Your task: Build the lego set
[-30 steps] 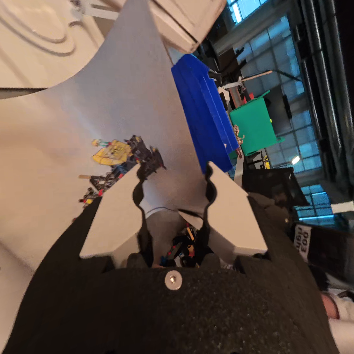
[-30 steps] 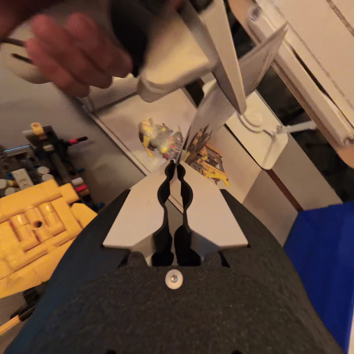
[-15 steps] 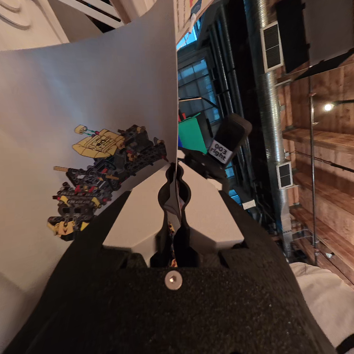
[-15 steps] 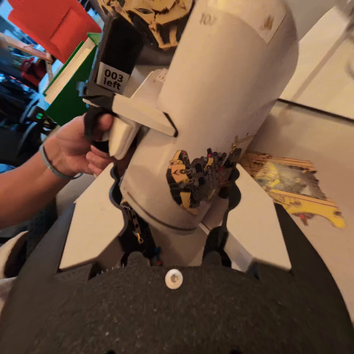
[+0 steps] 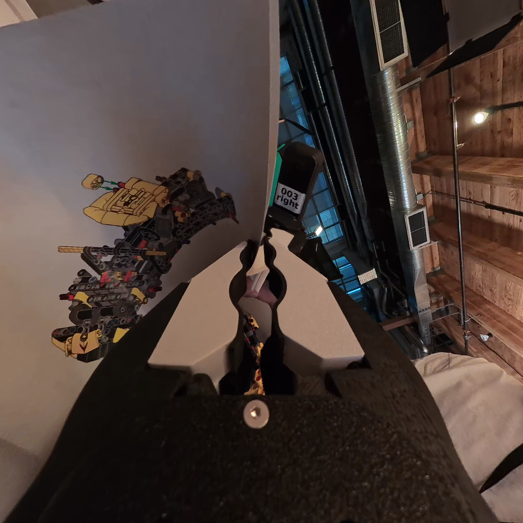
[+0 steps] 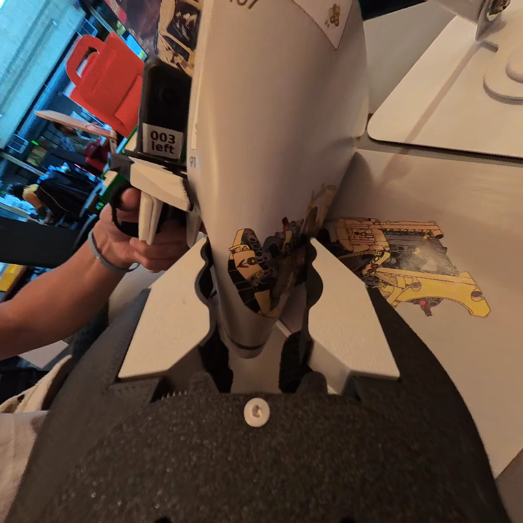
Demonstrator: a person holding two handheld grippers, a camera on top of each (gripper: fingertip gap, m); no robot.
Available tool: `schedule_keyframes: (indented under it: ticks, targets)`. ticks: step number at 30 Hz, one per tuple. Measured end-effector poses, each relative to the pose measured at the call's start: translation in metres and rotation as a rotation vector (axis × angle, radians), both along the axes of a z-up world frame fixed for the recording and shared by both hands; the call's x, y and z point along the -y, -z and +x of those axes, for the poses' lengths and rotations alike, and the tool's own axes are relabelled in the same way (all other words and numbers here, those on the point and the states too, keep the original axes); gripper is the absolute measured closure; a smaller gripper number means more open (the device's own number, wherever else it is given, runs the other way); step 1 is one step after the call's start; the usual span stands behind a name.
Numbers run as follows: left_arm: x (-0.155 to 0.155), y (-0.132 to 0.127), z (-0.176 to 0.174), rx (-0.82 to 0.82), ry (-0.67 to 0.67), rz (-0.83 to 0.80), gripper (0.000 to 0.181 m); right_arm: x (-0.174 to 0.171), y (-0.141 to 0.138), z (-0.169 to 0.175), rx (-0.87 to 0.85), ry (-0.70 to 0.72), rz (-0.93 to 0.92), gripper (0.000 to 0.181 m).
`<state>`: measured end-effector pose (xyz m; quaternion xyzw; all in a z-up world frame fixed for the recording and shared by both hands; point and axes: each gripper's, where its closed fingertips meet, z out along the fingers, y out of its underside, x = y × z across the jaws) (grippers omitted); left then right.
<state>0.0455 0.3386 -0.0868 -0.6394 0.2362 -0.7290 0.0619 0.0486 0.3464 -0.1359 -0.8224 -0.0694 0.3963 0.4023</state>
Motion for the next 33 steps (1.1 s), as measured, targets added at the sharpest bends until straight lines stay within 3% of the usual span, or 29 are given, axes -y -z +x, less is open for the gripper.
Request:
schedule_keyframes:
  ticks: [13,15,19,21,23,25,27,30,33]
  targets:
    - [-0.005,0.011,-0.003,-0.073,-0.037,0.1,0.181,0.005,-0.008,0.012,-0.156,0.011,0.021,0.125]
    - [-0.009,0.011,0.002,-0.073,-0.057,0.106,0.181,0.011,-0.017,0.008,-0.185,-0.026,0.058,0.105]
    - [0.0,0.009,0.018,-0.066,-0.009,0.093,0.181,0.013,-0.008,0.007,-0.074,-0.033,0.028,0.066]
    - [0.001,0.013,0.024,-0.087,-0.01,0.108,0.181,0.018,-0.001,0.024,0.013,0.004,-0.056,0.058]
    - [0.0,0.008,0.026,-0.071,-0.018,0.096,0.181,0.029,-0.001,0.055,0.206,0.098,-0.111,0.058]
    - [0.0,0.003,0.027,-0.049,-0.016,0.099,0.181,0.03,-0.033,0.067,0.255,0.177,0.006,0.063]
    - [0.006,0.0,0.028,-0.026,0.009,0.104,0.181,0.031,-0.045,0.047,0.171,0.112,0.034,0.069]
    - [0.012,-0.005,0.03,0.015,0.04,0.079,0.181,0.023,-0.028,0.021,-0.069,0.006,-0.062,0.081]
    - [0.014,-0.013,0.028,0.071,0.045,0.026,0.181,0.017,-0.023,0.012,-0.321,-0.057,-0.089,0.117]
